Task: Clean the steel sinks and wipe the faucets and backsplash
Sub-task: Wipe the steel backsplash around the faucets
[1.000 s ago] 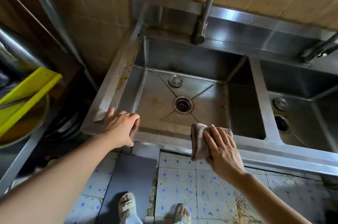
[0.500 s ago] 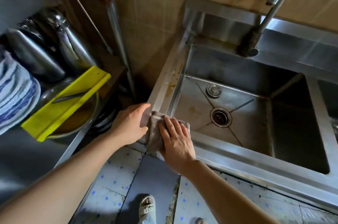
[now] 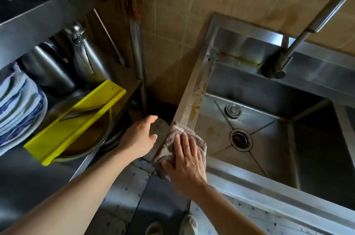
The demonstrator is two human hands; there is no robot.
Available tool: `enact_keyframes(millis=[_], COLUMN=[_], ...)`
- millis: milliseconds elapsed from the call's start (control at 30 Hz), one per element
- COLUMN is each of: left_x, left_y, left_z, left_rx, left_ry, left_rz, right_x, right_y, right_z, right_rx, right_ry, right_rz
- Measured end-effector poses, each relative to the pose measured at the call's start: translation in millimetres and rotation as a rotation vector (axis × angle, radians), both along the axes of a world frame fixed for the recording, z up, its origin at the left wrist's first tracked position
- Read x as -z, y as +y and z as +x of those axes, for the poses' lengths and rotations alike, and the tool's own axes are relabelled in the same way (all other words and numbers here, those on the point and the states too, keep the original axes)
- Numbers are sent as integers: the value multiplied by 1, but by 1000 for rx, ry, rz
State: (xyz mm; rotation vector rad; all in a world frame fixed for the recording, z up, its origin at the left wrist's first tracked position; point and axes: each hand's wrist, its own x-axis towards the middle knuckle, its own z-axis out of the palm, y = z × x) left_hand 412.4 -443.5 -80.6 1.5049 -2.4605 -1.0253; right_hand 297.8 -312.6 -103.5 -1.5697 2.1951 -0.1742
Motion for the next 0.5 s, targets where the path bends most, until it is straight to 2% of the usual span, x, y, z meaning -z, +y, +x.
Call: enact_keyframes(millis=[233,500], left_x=[2,15], left_y=[-30,-53], left_z=[-26,-68], left_rx=[-69,-48], left_ry=[81,47], left_rz=[21,70], right_x=[16,19], right_y=[-62,-161], right_z=[-35,-130], right_rx=[97,108], right_ry=[-30,13], right_rz=[-24,-20])
